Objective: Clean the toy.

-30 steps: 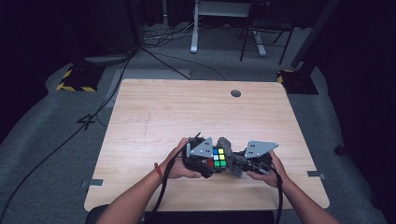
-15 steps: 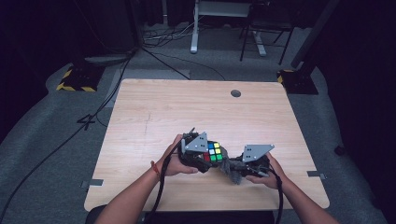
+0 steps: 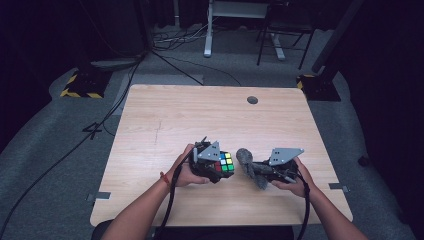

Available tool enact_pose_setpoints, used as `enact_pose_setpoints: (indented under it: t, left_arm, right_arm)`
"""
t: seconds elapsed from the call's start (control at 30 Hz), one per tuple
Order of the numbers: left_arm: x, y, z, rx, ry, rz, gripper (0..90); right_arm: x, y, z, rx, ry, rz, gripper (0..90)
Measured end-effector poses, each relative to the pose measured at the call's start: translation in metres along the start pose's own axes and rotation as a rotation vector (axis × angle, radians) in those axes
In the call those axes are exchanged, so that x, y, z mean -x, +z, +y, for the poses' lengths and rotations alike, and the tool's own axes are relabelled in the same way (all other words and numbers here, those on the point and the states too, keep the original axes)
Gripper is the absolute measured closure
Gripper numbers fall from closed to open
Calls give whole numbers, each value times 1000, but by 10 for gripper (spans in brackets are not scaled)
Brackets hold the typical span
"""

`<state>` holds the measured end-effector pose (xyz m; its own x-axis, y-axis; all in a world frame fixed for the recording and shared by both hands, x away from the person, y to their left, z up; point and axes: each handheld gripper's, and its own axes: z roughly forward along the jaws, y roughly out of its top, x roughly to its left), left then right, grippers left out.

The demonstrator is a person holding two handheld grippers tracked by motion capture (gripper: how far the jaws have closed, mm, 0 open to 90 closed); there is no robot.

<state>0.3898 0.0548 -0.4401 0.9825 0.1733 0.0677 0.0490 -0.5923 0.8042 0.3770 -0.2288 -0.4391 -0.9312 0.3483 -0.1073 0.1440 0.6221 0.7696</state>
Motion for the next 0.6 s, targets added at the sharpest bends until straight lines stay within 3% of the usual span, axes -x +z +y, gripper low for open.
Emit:
enact_pose_setpoints:
  t: [0.23, 0.53, 0.6]
  left_arm:
    - [-4, 12, -9, -19, -27, -37, 334]
    - [-9, 20, -17, -27, -52, -35, 334]
    - [-10, 23, -20, -27, -69, -51, 334]
  right_arm:
    - [15, -1, -11, -24, 28, -36, 761]
    - [33, -2, -25, -71, 65, -85, 760]
    - [34, -1, -27, -84, 65, -93, 757]
